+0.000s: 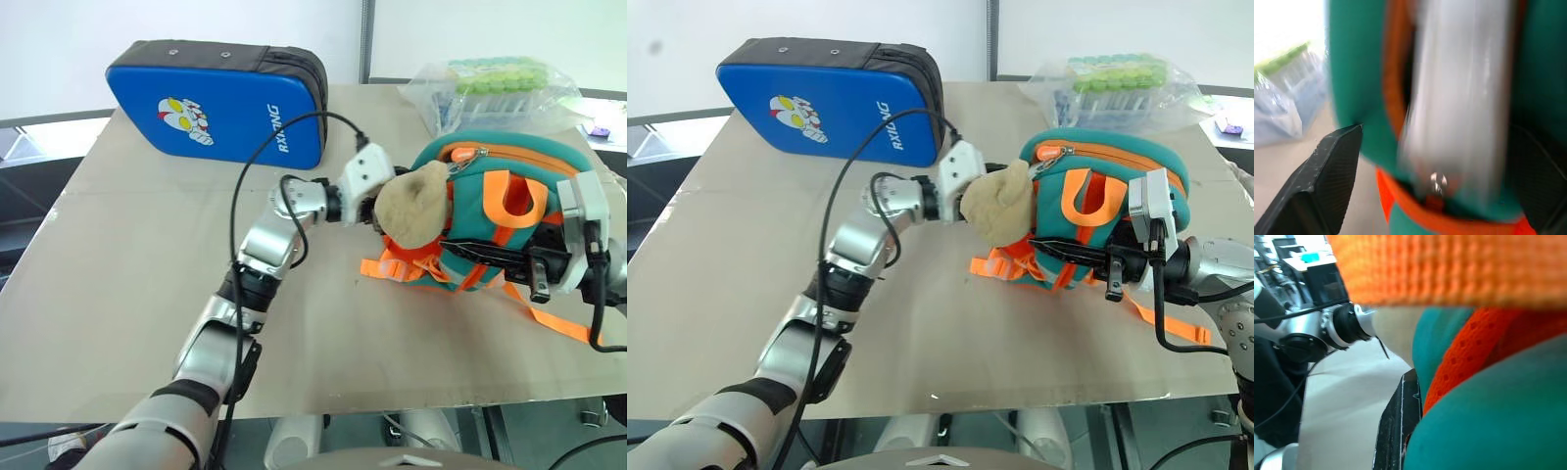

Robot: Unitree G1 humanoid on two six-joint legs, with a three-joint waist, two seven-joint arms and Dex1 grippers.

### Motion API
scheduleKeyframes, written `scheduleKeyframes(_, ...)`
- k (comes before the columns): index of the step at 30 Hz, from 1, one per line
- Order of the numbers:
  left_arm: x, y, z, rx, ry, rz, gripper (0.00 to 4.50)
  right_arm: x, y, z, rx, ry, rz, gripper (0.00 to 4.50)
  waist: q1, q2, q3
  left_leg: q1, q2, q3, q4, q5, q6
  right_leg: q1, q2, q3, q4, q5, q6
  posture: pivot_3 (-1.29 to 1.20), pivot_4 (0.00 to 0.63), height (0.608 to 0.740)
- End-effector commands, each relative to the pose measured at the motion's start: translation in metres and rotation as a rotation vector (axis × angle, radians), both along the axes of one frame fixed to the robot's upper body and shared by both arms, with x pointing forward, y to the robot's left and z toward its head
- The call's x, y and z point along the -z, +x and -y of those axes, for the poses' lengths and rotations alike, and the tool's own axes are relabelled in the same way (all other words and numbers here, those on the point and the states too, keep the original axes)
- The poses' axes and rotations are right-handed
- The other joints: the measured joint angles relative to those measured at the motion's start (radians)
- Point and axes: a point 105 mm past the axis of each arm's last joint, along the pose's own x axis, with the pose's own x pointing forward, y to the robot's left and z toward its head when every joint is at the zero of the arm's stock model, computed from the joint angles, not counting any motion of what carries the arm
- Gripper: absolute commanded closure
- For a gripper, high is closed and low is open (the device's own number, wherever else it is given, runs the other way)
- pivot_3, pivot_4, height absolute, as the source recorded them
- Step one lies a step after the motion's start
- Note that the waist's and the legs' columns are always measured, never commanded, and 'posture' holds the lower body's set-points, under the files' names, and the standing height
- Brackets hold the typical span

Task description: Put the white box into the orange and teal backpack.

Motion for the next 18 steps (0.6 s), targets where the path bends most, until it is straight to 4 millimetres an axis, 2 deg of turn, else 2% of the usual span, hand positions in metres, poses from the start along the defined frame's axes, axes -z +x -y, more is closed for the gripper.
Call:
scheduleKeyframes(1,-0.020,-0.018,-0.024,0.058,-0.083,-0.065,0.03,-0.008,0.005,0.006,0.049,0.014,0.059,4.50,-0.010,0.000,0.000,0.000,0.000,0.000,0.000,0.000,0.000,0.000,0.000,0.000,0.000,0.000,0.000,0.00,0.150,0.740)
scheduleKeyframes(6,-0.030,-0.033,-0.044,0.064,-0.157,-0.212,0.03,-0.008,0.007,0.006,0.052,0.023,0.059,4.50,-0.005,0.000,0.000,0.000,0.000,-0.001,0.000,0.000,0.000,0.000,-0.001,-0.001,0.000,0.000,0.000,0.00,0.150,0.740)
scheduleKeyframes(7,-0.031,-0.041,-0.046,0.092,-0.176,-0.267,0.03,-0.013,0.006,0.004,0.039,0.059,0.064,4.50,-0.006,0.000,0.000,0.000,0.000,-0.001,0.001,0.000,0.000,0.000,-0.001,-0.001,0.000,0.000,0.000,0.00,0.150,0.740)
scheduleKeyframes(10,-0.043,-0.055,-0.038,0.146,-0.292,-0.393,0.03,-0.030,0.006,-0.002,0.026,0.151,0.065,4.50,-0.010,0.000,0.000,0.000,0.001,0.000,0.001,0.000,0.000,0.000,-0.001,0.001,0.000,0.000,0.000,0.00,0.150,0.740)
scheduleKeyframes(14,-0.059,-0.065,-0.024,0.226,-0.390,-0.490,0.03,-0.025,0.005,-0.008,0.019,0.100,0.055,4.50,-0.004,0.000,0.000,0.000,0.000,-0.002,0.001,0.000,0.000,0.000,-0.001,-0.001,0.001,0.000,0.000,0.00,0.150,0.740)
scheduleKeyframes(18,-0.070,-0.060,-0.014,0.237,-0.484,-0.591,0.03,-0.028,0.002,-0.011,0.012,0.104,0.055,4.50,-0.005,0.000,0.000,0.000,0.000,0.000,0.001,0.000,0.000,0.000,-0.001,0.000,0.001,0.000,0.000,0.00,0.150,0.740)
